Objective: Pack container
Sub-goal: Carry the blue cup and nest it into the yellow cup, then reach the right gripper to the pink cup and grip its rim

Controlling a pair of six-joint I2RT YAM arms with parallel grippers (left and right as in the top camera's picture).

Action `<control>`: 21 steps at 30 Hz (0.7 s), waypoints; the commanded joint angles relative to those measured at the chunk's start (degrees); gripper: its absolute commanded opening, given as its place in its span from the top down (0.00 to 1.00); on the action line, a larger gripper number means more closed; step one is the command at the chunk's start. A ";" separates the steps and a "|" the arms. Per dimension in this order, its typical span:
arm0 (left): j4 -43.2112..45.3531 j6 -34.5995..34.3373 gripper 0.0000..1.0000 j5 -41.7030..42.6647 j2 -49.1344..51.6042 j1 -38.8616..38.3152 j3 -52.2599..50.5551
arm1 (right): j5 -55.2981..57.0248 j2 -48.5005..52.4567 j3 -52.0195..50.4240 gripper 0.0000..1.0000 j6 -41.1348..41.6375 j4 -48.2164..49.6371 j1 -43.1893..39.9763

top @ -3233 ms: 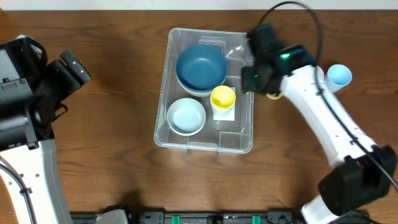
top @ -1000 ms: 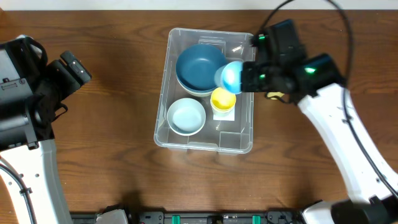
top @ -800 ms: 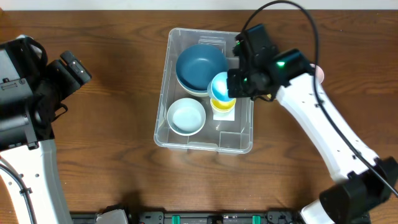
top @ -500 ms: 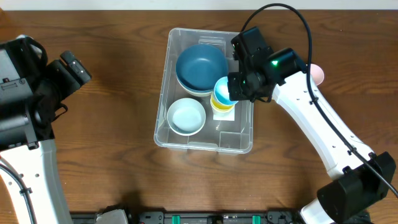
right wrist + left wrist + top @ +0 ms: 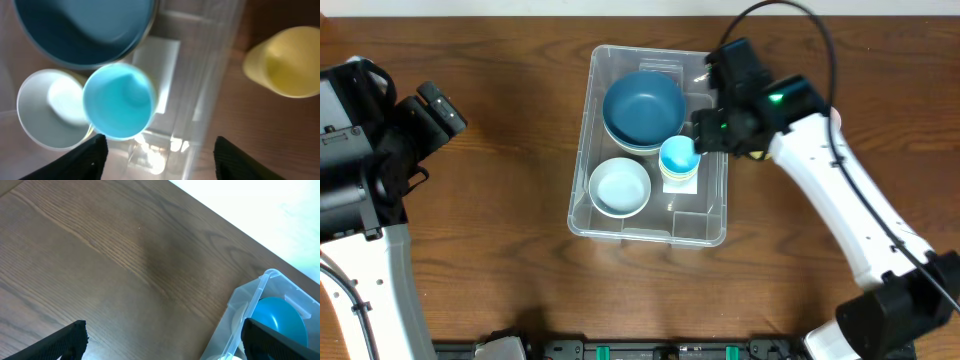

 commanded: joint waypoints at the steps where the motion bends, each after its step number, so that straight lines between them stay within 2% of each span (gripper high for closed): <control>1: -0.02 -0.11 0.02 -0.50 0.28 0.31 0.57 | 1.60 -5.01 2.23 0.24 -0.31 0.59 -8.02; 6: -0.02 -0.11 0.02 -0.50 0.28 0.31 0.57 | 1.90 -4.02 2.10 0.23 -0.31 0.76 -23.15; 12: -0.02 -0.11 0.02 -0.50 0.28 0.31 0.57 | 1.77 2.01 2.10 0.23 0.11 1.64 -36.26; 16: -0.02 -0.11 0.02 -0.50 0.28 0.31 0.57 | 1.33 6.93 2.10 0.26 0.79 3.43 -39.67; 21: -0.02 -0.11 0.02 -0.50 0.28 0.31 0.57 | -2.16 13.20 2.10 0.26 0.52 7.45 -39.50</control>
